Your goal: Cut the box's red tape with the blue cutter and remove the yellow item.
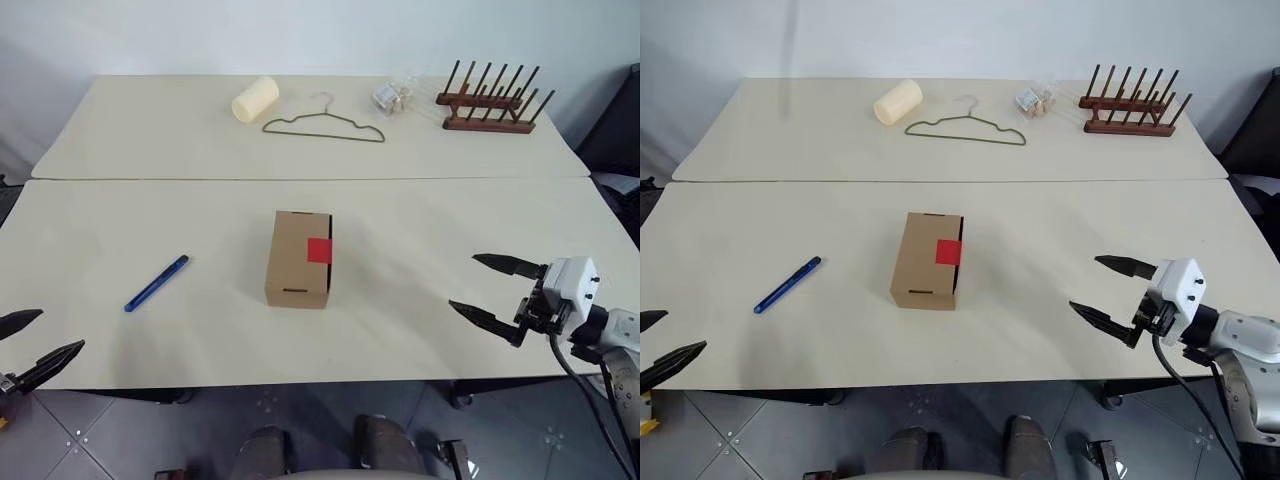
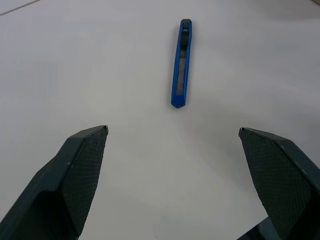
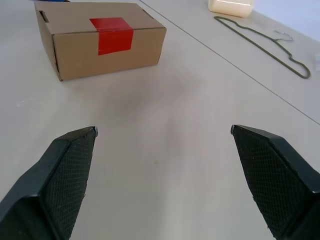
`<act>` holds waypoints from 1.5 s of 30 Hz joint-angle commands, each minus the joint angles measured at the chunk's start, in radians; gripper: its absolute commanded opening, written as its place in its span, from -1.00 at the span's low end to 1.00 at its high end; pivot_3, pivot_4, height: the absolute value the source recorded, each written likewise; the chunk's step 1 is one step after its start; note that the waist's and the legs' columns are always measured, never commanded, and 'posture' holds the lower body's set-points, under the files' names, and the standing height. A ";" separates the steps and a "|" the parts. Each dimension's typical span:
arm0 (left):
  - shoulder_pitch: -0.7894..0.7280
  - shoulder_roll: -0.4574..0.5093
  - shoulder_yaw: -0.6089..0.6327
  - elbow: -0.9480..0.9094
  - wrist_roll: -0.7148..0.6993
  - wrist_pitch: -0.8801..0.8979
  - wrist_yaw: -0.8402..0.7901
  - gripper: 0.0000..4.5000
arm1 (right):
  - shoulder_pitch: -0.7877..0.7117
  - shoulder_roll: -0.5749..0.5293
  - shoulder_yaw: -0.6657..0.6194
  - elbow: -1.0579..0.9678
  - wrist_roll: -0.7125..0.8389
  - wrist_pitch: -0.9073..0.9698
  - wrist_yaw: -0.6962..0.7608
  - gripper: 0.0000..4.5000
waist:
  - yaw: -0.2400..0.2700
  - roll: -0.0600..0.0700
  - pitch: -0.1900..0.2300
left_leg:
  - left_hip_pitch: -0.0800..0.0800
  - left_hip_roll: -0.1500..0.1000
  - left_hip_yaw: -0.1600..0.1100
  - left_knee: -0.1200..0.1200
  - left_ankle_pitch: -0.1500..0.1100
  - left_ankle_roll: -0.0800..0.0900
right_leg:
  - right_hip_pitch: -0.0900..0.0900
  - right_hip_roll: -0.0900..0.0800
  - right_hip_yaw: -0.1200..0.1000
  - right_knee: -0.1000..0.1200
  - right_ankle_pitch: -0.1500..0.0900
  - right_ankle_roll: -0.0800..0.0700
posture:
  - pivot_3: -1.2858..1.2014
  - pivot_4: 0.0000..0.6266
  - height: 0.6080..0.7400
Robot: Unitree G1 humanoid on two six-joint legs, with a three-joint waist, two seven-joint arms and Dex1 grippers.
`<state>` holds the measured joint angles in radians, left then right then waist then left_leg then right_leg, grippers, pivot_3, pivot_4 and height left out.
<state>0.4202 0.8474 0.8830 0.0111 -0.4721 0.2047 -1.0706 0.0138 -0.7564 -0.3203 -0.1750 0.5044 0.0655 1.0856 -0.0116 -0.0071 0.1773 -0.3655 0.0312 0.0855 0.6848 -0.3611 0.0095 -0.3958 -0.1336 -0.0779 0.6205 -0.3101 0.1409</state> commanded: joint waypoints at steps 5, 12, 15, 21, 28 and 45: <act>-0.017 -0.026 0.032 -0.012 -0.014 -0.032 0.057 0.98 | -0.026 0.006 0.006 -0.029 0.021 0.008 -0.008 1.00 | 0.002 0.000 0.000 | 0.000 0.000 0.000 0.000 0.000 0.000 | 0.000 0.000 0.000 0.000 0.000 0.000 | 0.03 -0.52 1.00; -0.007 -0.022 0.033 -0.065 -0.076 0.047 0.045 0.91 | -0.068 0.020 0.036 -0.033 0.033 0.035 -0.016 1.00 | 0.002 0.000 0.000 | 0.001 0.000 0.001 0.000 0.000 0.000 | 0.000 0.000 0.000 0.000 0.000 0.000 | 0.03 -0.52 1.00; -0.024 -0.015 0.030 -0.079 -0.084 0.053 0.047 0.60 | -0.082 0.020 0.062 -0.054 0.041 0.052 -0.003 0.82 | 0.002 0.000 0.000 | 0.001 0.000 0.001 0.000 0.000 0.000 | 0.000 -0.001 0.000 0.001 0.000 0.000 | 0.03 -0.52 1.00; -0.035 -0.022 -0.030 -0.163 -0.075 0.064 0.048 -0.23 | -0.103 0.024 0.115 -0.102 0.013 0.093 -0.048 -0.05 | 0.004 0.000 0.000 | 0.001 0.000 0.002 0.000 0.000 0.000 | 0.000 -0.001 0.000 0.001 0.000 0.000 | 0.03 -0.52 1.00; -0.282 -0.053 -0.330 -0.212 0.030 0.072 0.192 -1.00 | -0.193 0.078 0.277 -0.056 -0.119 0.096 -0.118 -0.98 | 0.012 0.000 0.000 | 0.002 -0.001 0.002 0.001 0.000 0.000 | 0.001 -0.001 0.000 0.001 0.000 0.000 | 0.03 -0.52 1.00; -0.878 -0.272 -0.997 -0.112 0.200 0.458 0.308 -1.00 | -0.579 0.342 0.531 0.251 -0.338 0.190 -0.208 -0.98 | -0.021 -0.001 -0.001 | -0.006 -0.002 0.008 0.007 0.000 -0.001 | -0.007 0.003 -0.009 0.007 0.002 0.000 | 0.03 -0.52 1.00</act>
<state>-0.4567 0.5810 -0.0889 -0.0471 -0.2515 0.6421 -0.7372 -0.5468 -0.4138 0.2224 0.1030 0.1383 0.2385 0.8565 -0.0331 -0.0084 0.1762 -0.3717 0.0287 0.0940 0.6927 -0.3615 0.0087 -0.4025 -0.1313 -0.0864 0.6278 -0.3085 0.1413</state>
